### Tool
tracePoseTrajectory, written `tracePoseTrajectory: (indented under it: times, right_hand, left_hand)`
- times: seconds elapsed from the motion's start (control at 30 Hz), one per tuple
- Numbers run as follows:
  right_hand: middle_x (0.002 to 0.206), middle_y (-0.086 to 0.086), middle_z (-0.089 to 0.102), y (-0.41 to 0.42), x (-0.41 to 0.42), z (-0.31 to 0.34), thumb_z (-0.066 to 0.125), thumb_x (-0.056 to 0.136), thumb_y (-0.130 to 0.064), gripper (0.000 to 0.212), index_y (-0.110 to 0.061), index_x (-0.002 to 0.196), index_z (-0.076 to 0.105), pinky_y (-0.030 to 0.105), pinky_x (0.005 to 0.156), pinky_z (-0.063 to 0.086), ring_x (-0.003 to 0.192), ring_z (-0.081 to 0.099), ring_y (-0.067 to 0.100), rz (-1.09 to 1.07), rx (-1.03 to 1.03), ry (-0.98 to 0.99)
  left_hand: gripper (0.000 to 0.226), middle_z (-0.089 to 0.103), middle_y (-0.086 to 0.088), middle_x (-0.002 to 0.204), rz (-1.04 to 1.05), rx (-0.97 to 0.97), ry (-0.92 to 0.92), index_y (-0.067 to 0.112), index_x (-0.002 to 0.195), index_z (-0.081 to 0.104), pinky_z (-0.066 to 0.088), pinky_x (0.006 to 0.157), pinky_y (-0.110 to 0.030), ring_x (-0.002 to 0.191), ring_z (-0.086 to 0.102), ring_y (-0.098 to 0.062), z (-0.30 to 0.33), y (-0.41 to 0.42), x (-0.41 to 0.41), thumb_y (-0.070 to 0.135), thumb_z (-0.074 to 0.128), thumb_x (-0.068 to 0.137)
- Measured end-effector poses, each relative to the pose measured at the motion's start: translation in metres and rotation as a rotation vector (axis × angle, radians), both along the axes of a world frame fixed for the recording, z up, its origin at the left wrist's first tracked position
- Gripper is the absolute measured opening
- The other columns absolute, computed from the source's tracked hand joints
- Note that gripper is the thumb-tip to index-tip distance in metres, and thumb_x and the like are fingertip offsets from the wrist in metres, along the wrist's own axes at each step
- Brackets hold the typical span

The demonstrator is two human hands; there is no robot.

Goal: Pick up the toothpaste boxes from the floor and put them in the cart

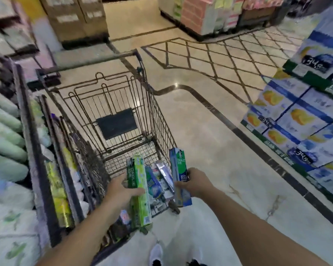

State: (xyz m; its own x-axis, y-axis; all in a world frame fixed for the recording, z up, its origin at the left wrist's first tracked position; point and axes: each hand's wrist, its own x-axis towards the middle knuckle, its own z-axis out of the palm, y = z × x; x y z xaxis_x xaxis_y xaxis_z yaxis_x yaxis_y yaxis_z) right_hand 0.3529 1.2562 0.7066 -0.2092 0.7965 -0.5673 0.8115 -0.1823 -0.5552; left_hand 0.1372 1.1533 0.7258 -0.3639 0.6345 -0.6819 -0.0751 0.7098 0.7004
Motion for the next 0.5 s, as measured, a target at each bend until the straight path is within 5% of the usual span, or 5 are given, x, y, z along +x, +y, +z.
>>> tracePoseTrajectory:
  times: [0.1, 0.27, 0.4, 0.5]
  right_hand:
    - [0.098, 0.004, 0.066, 0.034, -0.026, -0.037, 0.076, 0.084, -0.039, 0.038, -0.015, 0.105, 0.055, 0.038, 0.076, 0.057, 0.085, 0.064, 0.021, 0.131, -0.022, -0.053]
    - [0.091, 0.009, 0.067, 0.078, -0.063, -0.117, 0.069, 0.085, -0.024, 0.025, -0.011, 0.102, 0.056, 0.043, 0.077, 0.060, 0.082, 0.067, 0.022, 0.282, -0.131, -0.152]
    - [0.079, 0.001, 0.059, 0.101, -0.084, -0.172, 0.059, 0.092, -0.007, 0.008, -0.012, 0.089, 0.053, 0.022, 0.050, 0.048, 0.066, 0.058, 0.009, 0.306, -0.206, -0.221]
    - [0.093, 0.003, 0.060, 0.108, -0.095, -0.209, 0.058, 0.091, -0.006, 0.010, -0.006, 0.101, 0.057, 0.026, 0.069, 0.057, 0.076, 0.061, 0.014, 0.327, -0.212, -0.243]
  left_hand:
    - [0.091, 0.053, -0.005, 0.139, 0.088, -0.035, 0.010, 0.017, 0.150, 0.039, 0.057, 0.087, -0.043, 0.096, 0.059, -0.020, -0.023, 0.013, -0.006, 0.010, 0.087, 0.073]
    - [0.106, 0.044, -0.009, 0.153, 0.200, -0.068, 0.076, 0.018, 0.154, 0.034, 0.048, 0.104, -0.044, 0.132, 0.050, -0.026, -0.074, 0.028, -0.008, 0.022, 0.093, 0.066]
    - [0.100, 0.045, -0.009, 0.151, 0.334, -0.088, 0.013, 0.017, 0.154, 0.033, 0.050, 0.101, -0.050, 0.131, 0.049, -0.028, -0.121, 0.032, -0.001, 0.013, 0.089, 0.071]
    - [0.097, 0.044, -0.009, 0.151, 0.389, -0.121, -0.021, 0.016, 0.153, 0.034, 0.049, 0.103, -0.052, 0.133, 0.047, -0.030, -0.150, 0.031, 0.007, 0.012, 0.087, 0.073]
